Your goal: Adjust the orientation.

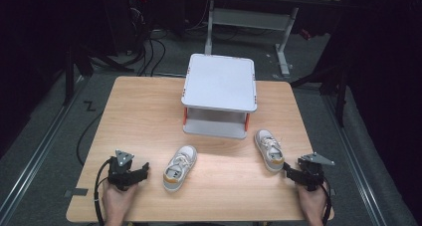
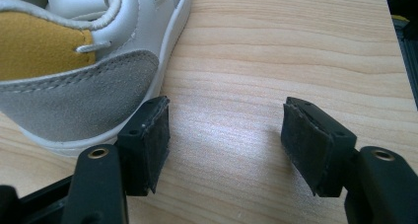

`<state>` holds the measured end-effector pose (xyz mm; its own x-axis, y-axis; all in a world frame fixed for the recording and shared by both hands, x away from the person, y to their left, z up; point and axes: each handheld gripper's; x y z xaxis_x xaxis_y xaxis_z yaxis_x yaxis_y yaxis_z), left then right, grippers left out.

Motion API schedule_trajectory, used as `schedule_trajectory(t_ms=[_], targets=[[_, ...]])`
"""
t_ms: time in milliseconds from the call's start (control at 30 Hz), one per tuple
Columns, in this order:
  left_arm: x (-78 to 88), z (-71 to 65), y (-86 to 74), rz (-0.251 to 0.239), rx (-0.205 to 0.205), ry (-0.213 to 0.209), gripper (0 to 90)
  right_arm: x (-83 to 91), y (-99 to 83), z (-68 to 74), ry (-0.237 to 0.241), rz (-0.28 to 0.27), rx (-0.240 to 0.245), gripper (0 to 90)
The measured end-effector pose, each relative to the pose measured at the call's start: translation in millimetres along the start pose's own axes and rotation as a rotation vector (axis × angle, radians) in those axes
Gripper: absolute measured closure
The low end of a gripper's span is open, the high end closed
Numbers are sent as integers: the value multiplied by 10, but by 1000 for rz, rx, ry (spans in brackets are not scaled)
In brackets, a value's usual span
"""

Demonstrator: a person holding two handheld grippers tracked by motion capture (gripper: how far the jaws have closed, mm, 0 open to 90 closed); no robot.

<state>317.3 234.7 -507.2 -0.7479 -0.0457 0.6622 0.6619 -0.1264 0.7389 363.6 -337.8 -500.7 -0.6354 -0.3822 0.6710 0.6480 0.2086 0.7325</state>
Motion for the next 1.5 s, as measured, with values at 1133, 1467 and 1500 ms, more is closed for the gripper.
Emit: schedule_trajectory(t_ms=[1133,1467,1500], targets=[[448,-195,228,-67,-7,-235,428,0,0,1,-1,-1,1,356],[568,-585,469,-68,-159,-274,430,0,-1,5,-4,-1,-1,356],[568,-585,469,-68,-159,-274,430,0,-1,5,-4,-1,-1,356]])
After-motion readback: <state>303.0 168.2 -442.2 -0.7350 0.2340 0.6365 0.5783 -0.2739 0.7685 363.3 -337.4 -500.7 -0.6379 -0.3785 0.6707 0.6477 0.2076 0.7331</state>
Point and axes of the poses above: each handheld gripper's, and its own axes: x roughly backward along the jaws, y roughly out of its top, z roughly to its left, and after that the axes turned 11 degrees about y, right-handed
